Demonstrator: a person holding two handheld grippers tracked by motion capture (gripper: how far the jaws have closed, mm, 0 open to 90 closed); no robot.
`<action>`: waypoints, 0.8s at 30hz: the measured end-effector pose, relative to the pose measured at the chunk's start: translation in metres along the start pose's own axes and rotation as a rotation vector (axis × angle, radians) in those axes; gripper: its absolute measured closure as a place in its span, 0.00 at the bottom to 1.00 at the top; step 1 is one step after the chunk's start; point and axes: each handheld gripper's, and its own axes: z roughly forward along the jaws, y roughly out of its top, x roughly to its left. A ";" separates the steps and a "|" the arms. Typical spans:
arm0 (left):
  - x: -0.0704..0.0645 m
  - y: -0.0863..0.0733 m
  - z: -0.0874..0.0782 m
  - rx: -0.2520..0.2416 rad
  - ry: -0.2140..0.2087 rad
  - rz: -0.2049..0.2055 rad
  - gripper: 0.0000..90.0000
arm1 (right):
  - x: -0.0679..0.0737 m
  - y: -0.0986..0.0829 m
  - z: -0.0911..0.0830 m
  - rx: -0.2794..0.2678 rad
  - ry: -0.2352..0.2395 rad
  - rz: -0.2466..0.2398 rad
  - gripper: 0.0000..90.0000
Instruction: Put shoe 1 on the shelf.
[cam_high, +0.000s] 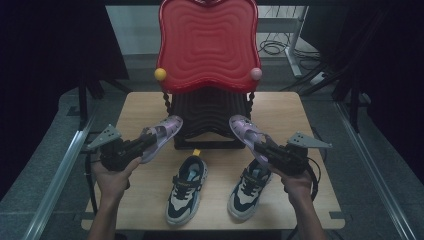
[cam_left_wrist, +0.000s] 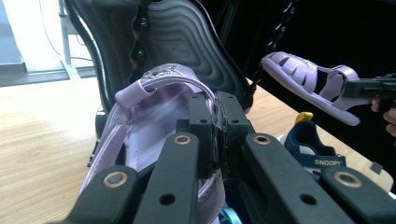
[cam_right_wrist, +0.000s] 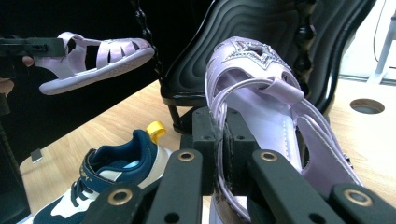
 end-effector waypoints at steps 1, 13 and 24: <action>-0.002 0.001 0.000 0.002 -0.011 0.000 0.96 | 0.001 0.000 0.001 0.002 0.003 -0.005 0.95; -0.008 0.005 0.009 -0.011 -0.030 0.002 0.96 | 0.006 0.000 0.010 0.007 0.014 -0.006 0.95; -0.012 0.009 0.027 -0.022 -0.049 -0.005 0.96 | 0.008 0.002 0.023 0.011 0.011 0.004 0.95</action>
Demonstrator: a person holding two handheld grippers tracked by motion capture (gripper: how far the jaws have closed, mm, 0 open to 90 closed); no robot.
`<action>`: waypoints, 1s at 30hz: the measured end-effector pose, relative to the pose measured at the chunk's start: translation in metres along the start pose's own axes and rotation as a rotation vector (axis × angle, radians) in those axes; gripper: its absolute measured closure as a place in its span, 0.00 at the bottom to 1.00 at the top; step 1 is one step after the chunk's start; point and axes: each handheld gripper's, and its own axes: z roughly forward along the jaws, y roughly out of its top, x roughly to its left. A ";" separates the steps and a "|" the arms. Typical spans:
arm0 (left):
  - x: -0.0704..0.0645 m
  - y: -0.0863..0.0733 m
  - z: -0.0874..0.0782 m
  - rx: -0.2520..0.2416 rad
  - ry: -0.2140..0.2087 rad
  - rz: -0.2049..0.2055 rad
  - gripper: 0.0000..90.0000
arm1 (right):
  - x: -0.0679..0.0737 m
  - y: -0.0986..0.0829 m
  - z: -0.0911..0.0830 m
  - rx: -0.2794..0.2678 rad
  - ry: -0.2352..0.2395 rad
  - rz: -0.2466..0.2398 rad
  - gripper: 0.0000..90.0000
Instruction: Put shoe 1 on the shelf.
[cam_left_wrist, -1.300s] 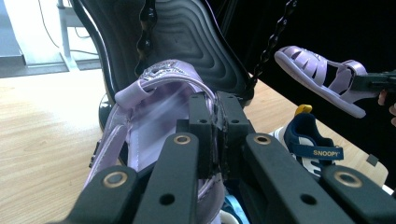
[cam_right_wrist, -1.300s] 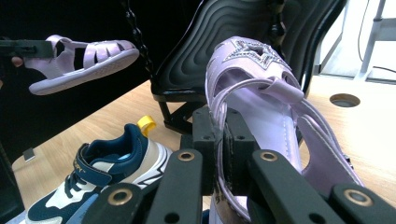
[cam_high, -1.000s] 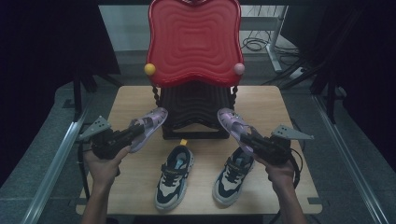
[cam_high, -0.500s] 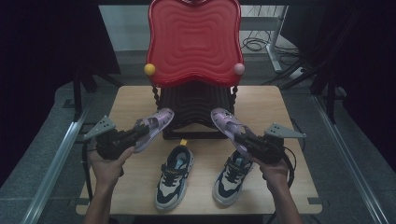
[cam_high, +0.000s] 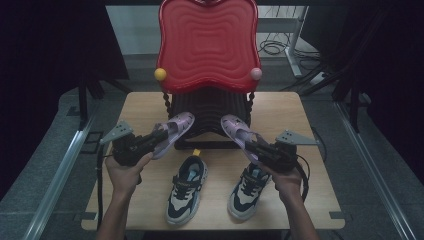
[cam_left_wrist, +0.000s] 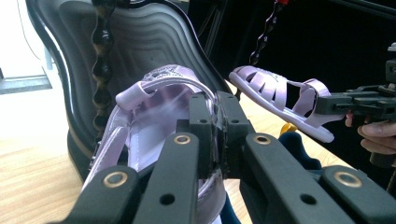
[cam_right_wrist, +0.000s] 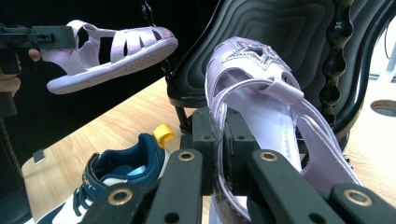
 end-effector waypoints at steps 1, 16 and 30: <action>0.000 0.000 0.002 -0.003 -0.002 -0.003 0.96 | 0.000 0.000 0.001 0.000 0.000 -0.001 0.95; 0.000 -0.003 0.021 -0.025 -0.024 -0.014 0.96 | -0.001 0.006 0.008 -0.020 -0.013 0.017 0.95; 0.001 0.004 0.038 -0.038 -0.013 0.007 0.96 | -0.002 0.009 0.015 -0.034 -0.042 0.024 0.95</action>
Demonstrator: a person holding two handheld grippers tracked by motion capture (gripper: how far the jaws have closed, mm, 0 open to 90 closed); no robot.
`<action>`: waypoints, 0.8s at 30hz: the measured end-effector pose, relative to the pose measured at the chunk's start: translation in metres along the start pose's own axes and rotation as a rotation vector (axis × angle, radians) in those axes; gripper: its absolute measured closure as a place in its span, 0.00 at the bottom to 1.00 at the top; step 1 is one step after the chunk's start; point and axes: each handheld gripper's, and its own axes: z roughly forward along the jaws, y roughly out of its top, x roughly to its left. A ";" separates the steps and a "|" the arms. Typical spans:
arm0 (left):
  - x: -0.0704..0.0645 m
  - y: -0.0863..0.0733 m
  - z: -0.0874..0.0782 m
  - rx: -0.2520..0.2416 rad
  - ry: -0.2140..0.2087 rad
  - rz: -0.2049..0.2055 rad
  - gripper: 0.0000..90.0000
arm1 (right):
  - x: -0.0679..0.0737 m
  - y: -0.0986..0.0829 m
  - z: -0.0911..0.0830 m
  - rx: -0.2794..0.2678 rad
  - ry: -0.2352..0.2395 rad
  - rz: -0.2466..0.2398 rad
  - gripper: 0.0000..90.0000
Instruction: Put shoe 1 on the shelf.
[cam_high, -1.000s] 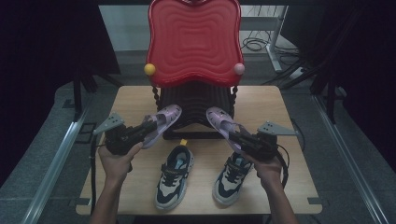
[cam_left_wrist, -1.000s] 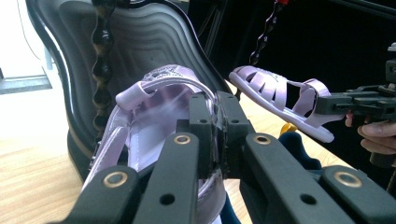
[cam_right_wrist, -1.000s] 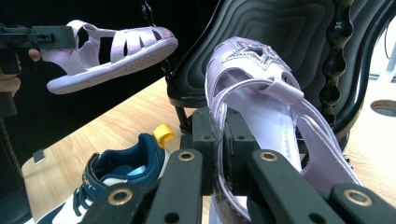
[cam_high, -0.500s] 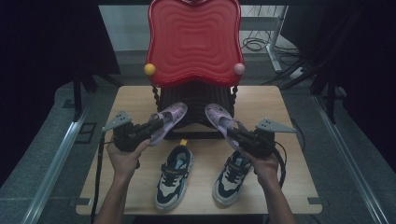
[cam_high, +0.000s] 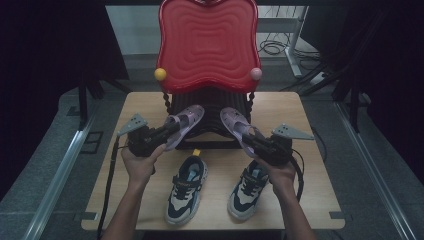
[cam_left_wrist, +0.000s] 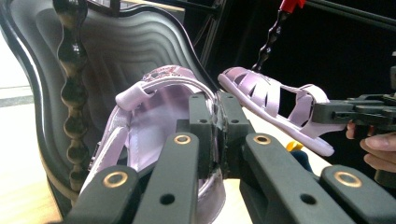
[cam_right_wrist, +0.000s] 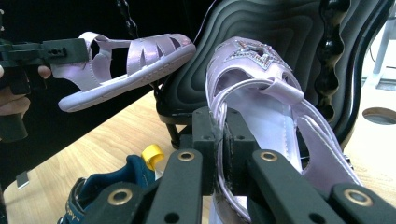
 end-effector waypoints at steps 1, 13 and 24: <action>0.000 0.001 0.001 -0.002 0.001 0.001 0.96 | 0.000 0.000 0.001 -0.001 -0.002 0.001 0.95; -0.001 0.002 0.020 -0.035 0.019 0.008 0.96 | 0.001 0.005 0.014 -0.029 -0.031 0.020 0.95; 0.001 0.005 0.031 -0.056 0.050 0.018 0.96 | 0.003 0.010 0.029 -0.037 -0.061 0.012 0.95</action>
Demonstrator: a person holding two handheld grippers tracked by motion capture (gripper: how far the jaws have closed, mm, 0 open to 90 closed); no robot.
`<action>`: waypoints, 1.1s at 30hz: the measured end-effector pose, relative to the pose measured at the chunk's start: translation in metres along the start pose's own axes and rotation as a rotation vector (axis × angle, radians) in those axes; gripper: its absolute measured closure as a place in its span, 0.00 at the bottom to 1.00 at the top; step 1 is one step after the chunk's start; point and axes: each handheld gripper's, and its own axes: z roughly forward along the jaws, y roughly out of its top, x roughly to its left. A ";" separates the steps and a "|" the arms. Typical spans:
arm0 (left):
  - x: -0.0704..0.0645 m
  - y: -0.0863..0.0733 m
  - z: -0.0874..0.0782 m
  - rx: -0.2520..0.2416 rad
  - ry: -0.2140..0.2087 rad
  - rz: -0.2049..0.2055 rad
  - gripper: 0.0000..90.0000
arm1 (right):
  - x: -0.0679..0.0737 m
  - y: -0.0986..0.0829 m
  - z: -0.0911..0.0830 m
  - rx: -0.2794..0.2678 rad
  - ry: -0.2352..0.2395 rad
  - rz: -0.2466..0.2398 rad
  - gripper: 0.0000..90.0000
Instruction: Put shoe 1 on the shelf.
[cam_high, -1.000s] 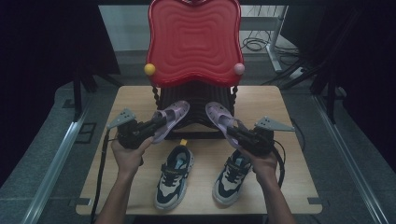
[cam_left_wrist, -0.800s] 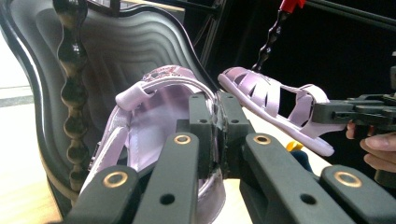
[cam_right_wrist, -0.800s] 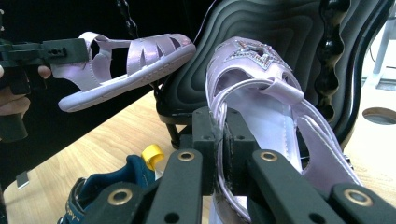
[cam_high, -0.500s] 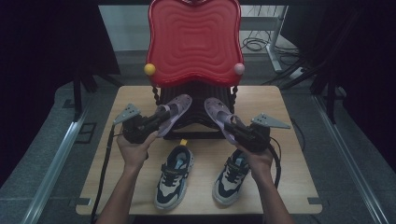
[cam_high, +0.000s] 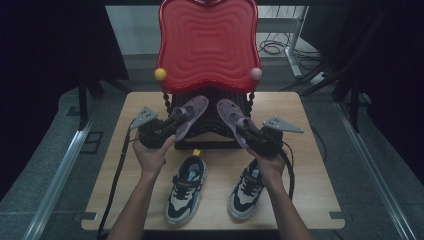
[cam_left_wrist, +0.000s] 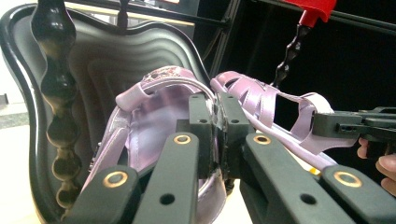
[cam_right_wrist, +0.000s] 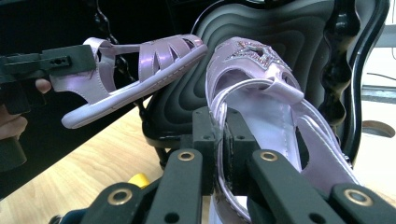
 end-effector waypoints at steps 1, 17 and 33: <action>0.000 0.001 0.001 0.000 0.003 0.001 0.96 | 0.000 0.000 0.002 -0.001 -0.002 0.000 0.95; 0.005 0.002 0.014 -0.052 0.037 -0.028 0.96 | 0.001 0.007 0.022 -0.025 -0.036 0.006 0.95; 0.007 0.007 0.025 -0.081 0.074 -0.013 0.96 | 0.000 0.012 0.038 -0.052 -0.079 0.016 0.95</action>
